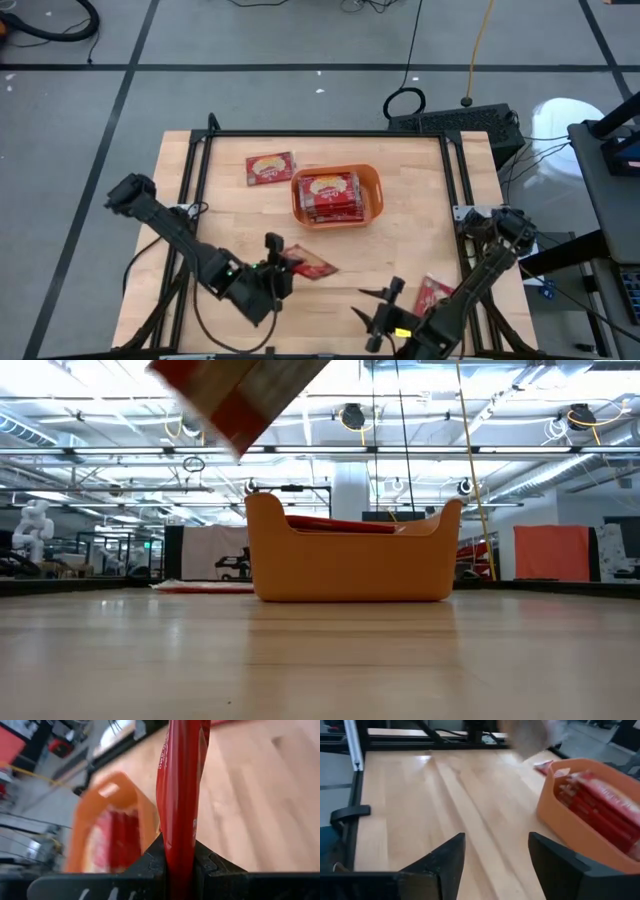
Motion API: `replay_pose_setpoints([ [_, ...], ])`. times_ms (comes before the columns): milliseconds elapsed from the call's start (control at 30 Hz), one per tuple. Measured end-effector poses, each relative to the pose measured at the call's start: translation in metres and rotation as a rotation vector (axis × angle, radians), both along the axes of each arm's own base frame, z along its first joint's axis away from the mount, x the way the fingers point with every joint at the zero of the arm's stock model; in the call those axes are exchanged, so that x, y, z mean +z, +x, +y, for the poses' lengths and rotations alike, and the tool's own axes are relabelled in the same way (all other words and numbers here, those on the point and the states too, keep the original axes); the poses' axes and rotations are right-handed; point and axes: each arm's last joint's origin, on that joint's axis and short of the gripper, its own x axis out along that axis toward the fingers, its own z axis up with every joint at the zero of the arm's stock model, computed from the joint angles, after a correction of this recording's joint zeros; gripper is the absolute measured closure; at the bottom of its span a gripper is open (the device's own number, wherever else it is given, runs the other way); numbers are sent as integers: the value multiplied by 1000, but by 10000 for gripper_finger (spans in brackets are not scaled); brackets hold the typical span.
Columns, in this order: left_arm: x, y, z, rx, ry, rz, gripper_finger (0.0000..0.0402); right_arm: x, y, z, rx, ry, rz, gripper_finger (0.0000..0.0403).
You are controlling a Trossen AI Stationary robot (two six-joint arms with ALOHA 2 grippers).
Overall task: Sort popcorn bags into baskets
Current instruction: Put the red popcorn bag into the orange bin
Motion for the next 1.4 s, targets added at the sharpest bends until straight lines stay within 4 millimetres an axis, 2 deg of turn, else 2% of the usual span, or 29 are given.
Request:
replay_pose_setpoints([
  [133, 27, 21, 18, 27, 98, -38, 366, -14, -10, 5, 16, 34, -22, 205],
  [267, 40, 39, 49, 113, 217, -39, 366, -24, -14, 7, 29, 64, -47, 216],
  [400, 47, 55, 85, 250, 312, -65, 366, -30, -15, 7, 37, 64, -56, 225],
  [567, 49, 73, 122, 369, 318, -109, 366, -30, -15, 7, 43, 54, -51, 229],
  [700, 37, 84, 138, 364, 300, -59, 366, -30, -17, 9, 53, 46, -46, 229],
  [867, 8, 101, 151, 412, 339, 26, 366, -30, -19, 10, 61, 36, -41, 229],
  [1067, -32, 119, 158, 510, 440, 97, 366, -30, -20, 11, 71, 33, -37, 229],
  [1300, -66, 131, 166, 553, 442, 148, 366, -31, -23, 13, 91, 31, -19, 229],
  [1400, -74, 133, 167, 559, 436, 157, 366, -31, -23, 13, 94, 41, -15, 229],
])
